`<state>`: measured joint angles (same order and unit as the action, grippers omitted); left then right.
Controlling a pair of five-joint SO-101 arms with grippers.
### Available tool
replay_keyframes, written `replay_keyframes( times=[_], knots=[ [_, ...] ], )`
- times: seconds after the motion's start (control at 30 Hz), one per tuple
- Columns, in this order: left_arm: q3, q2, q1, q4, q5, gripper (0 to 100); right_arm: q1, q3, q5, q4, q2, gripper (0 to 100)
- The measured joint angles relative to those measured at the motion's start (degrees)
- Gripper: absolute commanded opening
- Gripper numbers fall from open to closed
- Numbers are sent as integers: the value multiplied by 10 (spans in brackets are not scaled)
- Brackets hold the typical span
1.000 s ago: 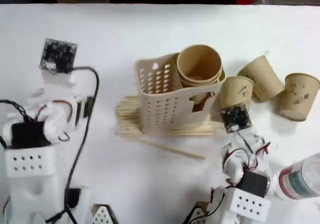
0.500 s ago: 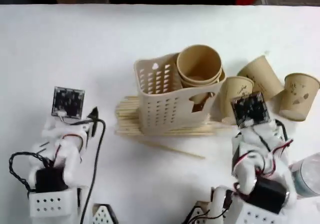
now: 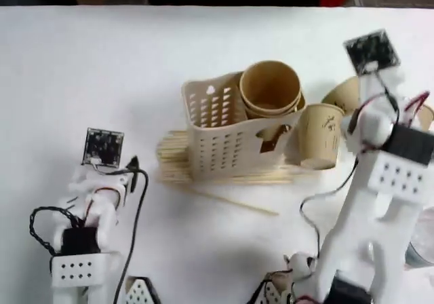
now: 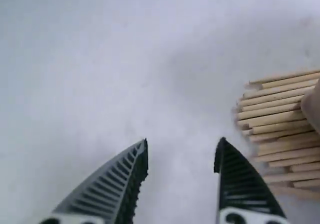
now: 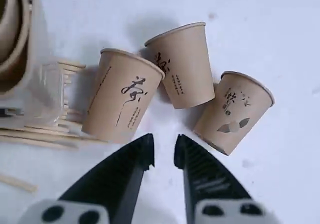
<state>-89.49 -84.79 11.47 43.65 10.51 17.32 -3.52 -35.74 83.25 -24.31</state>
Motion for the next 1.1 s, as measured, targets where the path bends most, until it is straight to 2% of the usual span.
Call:
replay_keyframes(
  times=[0.07,0.2,0.27,0.37,0.53,0.8,0.87,1.03,1.1],
  knots=[
    [-3,0,0,-6,0,174,0,23,19,0,36,18],
    [-4,0,0,-9,0,12,0,31,40,0,86,18],
    [-4,0,0,-9,0,46,0,31,43,0,100,18],
    [-4,0,0,-9,0,35,0,31,45,0,110,33],
    [-4,0,0,-9,0,37,0,28,45,0,113,149],
    [-4,0,0,-9,0,35,0,-31,45,-25,116,228],
    [-4,0,0,-9,0,35,0,-40,45,-31,116,209],
    [-4,0,0,-9,0,35,0,-55,45,-51,116,33],
    [-4,0,0,-9,0,35,1,-55,45,-53,116,16]
  ],
)
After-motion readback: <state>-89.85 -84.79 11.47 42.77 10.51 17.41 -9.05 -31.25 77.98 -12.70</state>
